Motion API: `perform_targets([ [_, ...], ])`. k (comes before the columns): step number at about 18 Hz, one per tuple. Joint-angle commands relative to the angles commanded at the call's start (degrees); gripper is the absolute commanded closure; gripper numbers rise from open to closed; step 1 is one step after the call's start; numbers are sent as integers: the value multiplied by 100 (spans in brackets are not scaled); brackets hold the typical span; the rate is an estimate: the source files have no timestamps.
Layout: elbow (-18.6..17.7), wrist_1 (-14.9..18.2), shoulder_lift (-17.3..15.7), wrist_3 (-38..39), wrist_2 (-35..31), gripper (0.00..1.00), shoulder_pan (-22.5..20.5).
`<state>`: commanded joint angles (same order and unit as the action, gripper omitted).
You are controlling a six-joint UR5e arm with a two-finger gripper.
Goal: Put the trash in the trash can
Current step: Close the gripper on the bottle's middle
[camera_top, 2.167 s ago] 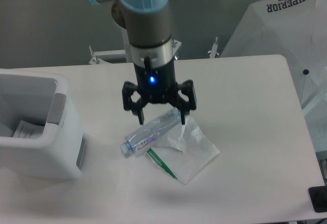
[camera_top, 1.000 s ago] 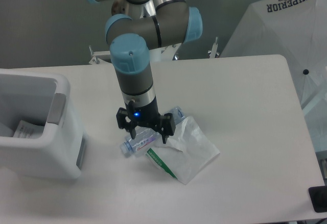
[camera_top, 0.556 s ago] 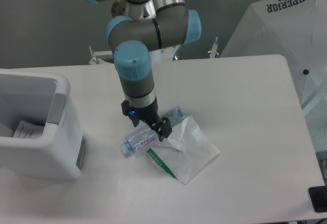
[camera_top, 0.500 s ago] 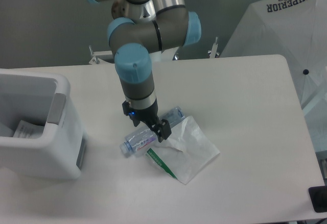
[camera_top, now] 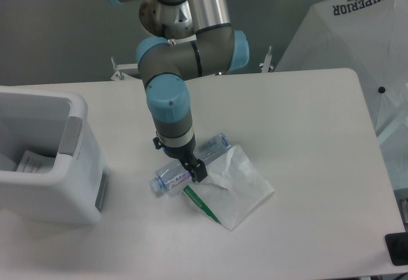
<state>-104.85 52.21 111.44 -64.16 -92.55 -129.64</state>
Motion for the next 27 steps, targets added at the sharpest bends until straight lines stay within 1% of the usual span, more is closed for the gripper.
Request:
perform_targets([
  [5, -141, -9, 53, 88, 17, 0, 62],
  [10, -132, -53, 88, 264, 87, 0, 71],
  [15, -88, -79, 211, 317, 167, 0, 71],
  [20, -97, -88, 211, 326, 167, 0, 71],
  [22, -62, -88, 237, 483, 167, 0, 71],
  [24, -36, -97, 299, 650, 149, 1, 71],
  [27, -18, -97, 299, 660, 149, 7, 71],
])
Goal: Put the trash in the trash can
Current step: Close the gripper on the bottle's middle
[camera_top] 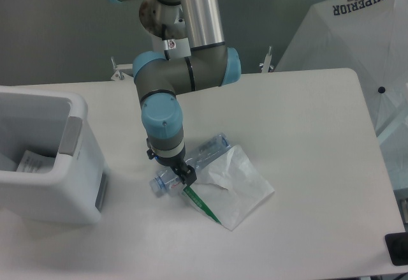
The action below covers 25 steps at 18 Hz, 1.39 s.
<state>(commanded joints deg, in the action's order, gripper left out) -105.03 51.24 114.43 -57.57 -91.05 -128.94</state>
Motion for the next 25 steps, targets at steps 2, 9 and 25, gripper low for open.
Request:
perform_targets([
  [2, 9, 0, 9, 9, -9, 12, 0],
  [9, 9, 9, -17, 9, -9, 33, 0],
  [25, 18, 9, -70, 9, 18, 46, 0],
])
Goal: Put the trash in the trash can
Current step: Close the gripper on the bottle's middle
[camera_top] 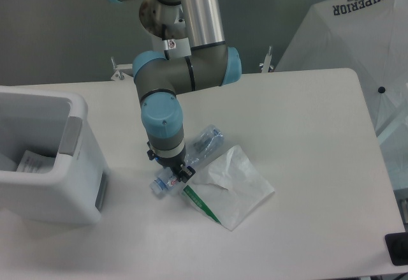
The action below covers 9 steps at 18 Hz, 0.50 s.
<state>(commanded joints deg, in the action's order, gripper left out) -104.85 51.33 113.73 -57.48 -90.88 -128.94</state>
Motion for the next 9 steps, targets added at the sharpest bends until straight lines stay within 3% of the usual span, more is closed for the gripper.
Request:
perform_targets([
  [9, 18, 9, -254, -17, 9, 47, -35],
])
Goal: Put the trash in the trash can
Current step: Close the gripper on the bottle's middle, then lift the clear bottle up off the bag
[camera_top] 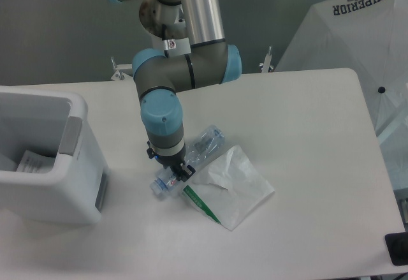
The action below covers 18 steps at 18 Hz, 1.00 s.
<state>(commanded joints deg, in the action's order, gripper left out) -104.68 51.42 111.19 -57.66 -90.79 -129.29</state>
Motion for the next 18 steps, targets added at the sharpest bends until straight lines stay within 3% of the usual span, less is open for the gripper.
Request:
perform_targets([
  [2, 44, -9, -123, -9, 9, 47, -53],
  [4, 166, -9, -464, 0, 174, 47, -236],
  [11, 570, -9, -1318, 491, 2705, 47, -1379],
  [18, 1317, -97, -1451, 1001, 3997, 47, -1582],
])
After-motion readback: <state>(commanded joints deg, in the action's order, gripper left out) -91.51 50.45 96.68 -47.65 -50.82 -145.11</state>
